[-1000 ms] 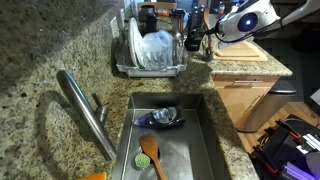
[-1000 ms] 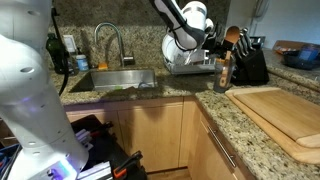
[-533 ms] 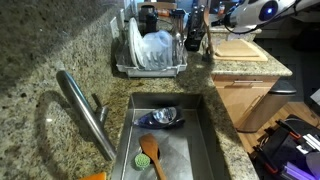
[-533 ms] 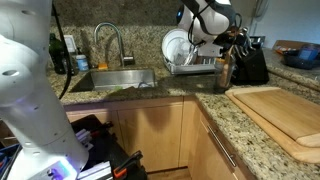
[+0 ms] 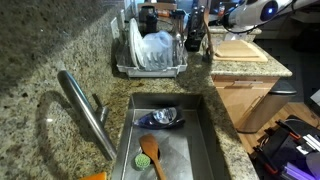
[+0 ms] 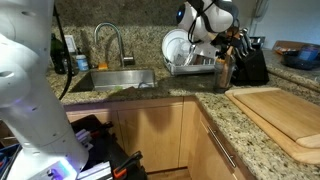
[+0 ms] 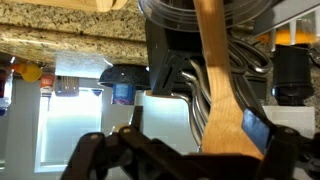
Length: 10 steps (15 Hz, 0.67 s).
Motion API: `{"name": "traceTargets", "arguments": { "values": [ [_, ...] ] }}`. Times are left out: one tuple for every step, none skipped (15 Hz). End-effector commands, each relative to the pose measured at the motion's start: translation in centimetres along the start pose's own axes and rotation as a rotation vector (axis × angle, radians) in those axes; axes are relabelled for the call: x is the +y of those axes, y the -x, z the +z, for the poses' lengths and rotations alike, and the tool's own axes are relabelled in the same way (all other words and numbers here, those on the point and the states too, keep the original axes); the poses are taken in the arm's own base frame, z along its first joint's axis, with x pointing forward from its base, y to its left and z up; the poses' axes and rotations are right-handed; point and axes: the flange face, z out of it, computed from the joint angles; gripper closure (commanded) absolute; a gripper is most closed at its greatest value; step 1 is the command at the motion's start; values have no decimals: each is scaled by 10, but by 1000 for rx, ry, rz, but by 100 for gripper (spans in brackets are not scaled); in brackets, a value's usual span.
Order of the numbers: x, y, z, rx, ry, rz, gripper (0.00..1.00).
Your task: Turn off the faucet of the sink. Pick up the wooden spoon from the cup and put it on the wooden board.
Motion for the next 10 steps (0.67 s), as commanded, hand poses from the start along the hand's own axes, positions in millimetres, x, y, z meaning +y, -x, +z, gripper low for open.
{"name": "traceTargets", "arguments": {
  "values": [
    [-11,-5,-1,18,-35,-16,0],
    [-17,-5,3,15,-67,-17,0],
    [-24,-6,12,19,-107,1,0],
    [-26,-3,20,22,-117,-1,0],
    [-24,6,28,-4,-102,3,0],
    [-31,-3,6,30,-92,2,0],
    [-32,2,13,24,-92,7,0],
    [-31,6,20,18,-90,9,0],
    [-29,11,25,12,-87,11,0],
    [-26,14,26,6,-67,-6,0]
  ]
}}
